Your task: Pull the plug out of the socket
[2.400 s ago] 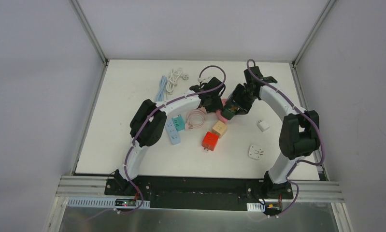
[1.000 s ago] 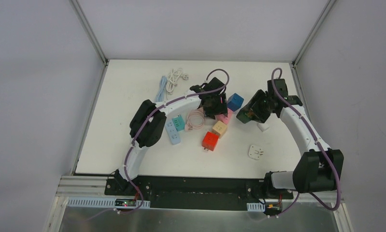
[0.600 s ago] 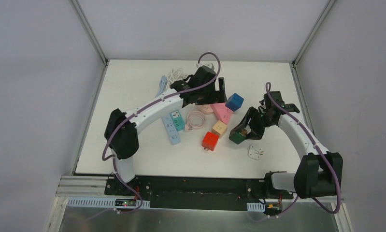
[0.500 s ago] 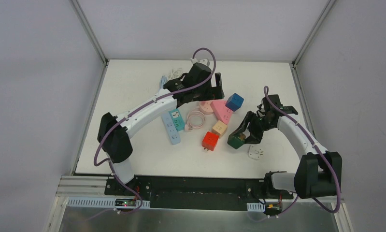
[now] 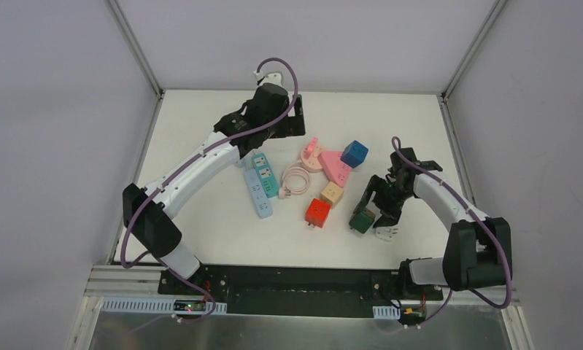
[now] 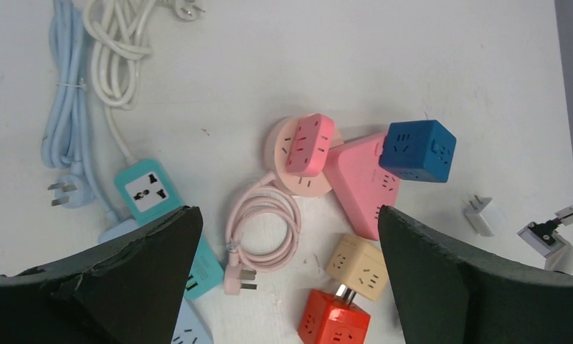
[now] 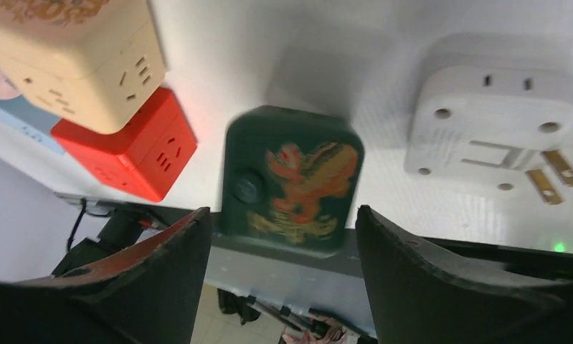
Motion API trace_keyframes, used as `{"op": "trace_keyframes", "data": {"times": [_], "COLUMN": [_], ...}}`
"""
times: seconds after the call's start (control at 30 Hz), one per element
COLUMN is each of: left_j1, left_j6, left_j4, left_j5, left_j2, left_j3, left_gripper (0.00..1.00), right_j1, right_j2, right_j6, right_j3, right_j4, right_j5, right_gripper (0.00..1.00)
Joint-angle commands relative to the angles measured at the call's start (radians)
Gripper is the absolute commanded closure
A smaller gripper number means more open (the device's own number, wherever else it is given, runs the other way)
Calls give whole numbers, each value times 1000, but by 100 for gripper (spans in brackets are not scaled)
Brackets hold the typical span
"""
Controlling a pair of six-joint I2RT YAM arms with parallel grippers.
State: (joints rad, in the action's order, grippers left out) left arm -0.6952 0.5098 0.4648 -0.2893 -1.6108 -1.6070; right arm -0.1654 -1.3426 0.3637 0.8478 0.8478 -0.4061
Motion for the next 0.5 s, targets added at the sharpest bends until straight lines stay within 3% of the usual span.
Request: {"op": "trace_keyframes", "data": {"times": [0.0, 0.2, 0.47], "left_j1": [88, 177, 168], "left_j6": [23, 49, 71], "left_j4": [14, -181, -183], "left_j5": [80, 253, 398], "left_j2": [95, 197, 136], "left_j3": [48, 222, 186], "left_gripper": [1, 1, 3], "right_j1": [-5, -6, -5], "right_j2": [-7, -19, 43], "right_j6": [16, 36, 59], "right_j3": [45, 92, 226], "right_j4": [-11, -52, -149], "right_j5": [130, 167, 272], "right_gripper": [21, 10, 5]}}
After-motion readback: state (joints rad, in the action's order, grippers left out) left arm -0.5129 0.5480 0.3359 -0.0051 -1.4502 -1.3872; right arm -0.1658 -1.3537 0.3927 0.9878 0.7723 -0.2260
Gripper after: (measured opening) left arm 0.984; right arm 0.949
